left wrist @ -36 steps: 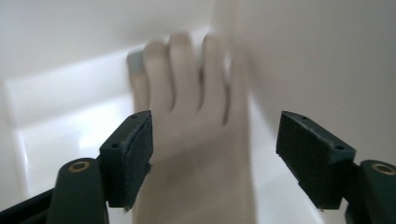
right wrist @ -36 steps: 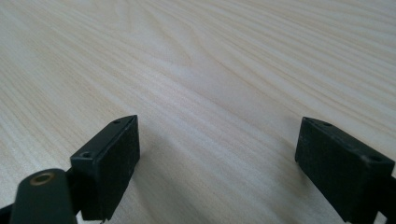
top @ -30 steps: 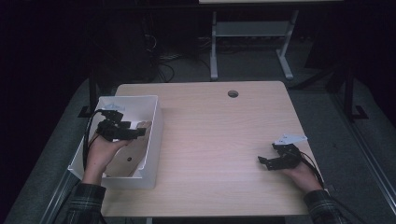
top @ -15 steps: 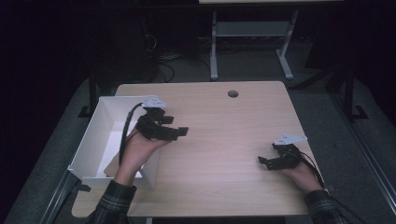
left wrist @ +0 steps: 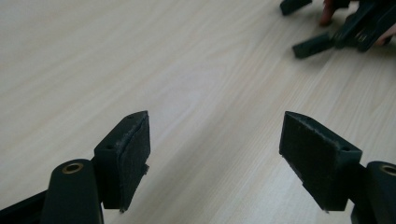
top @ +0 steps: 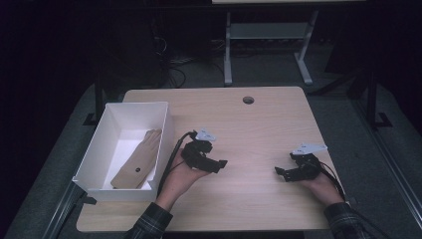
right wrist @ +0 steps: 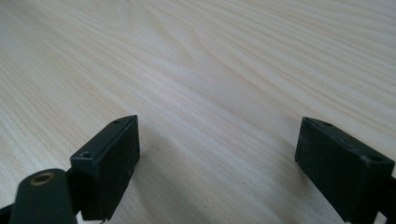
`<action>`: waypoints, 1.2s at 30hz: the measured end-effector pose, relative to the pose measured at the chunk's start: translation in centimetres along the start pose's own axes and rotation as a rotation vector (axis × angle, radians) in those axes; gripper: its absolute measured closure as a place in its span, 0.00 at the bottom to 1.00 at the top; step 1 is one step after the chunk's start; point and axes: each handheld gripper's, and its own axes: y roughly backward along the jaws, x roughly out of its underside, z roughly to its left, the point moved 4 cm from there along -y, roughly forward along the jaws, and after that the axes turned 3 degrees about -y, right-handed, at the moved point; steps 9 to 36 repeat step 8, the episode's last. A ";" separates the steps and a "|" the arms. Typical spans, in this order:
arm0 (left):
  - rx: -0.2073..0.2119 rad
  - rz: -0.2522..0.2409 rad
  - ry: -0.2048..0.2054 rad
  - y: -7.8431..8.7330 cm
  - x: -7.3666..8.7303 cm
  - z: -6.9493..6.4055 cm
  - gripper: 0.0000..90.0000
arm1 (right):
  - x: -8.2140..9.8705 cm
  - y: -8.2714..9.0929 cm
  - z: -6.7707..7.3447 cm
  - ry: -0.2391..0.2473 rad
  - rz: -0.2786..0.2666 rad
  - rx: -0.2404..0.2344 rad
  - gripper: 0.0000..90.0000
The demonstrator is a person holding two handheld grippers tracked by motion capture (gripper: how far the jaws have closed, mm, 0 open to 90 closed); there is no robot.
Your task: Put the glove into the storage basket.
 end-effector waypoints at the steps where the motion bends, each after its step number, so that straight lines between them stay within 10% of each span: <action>1: 0.002 0.009 0.000 -0.5 0.4 0.0 0.27 | 0.0 0.0 0.0 0.000 0.000 0.000 0.15; 36: -0.006 0.043 -0.010 -2.0 2.0 0.2 0.26 | 0.0 0.0 0.0 0.001 0.001 0.001 0.15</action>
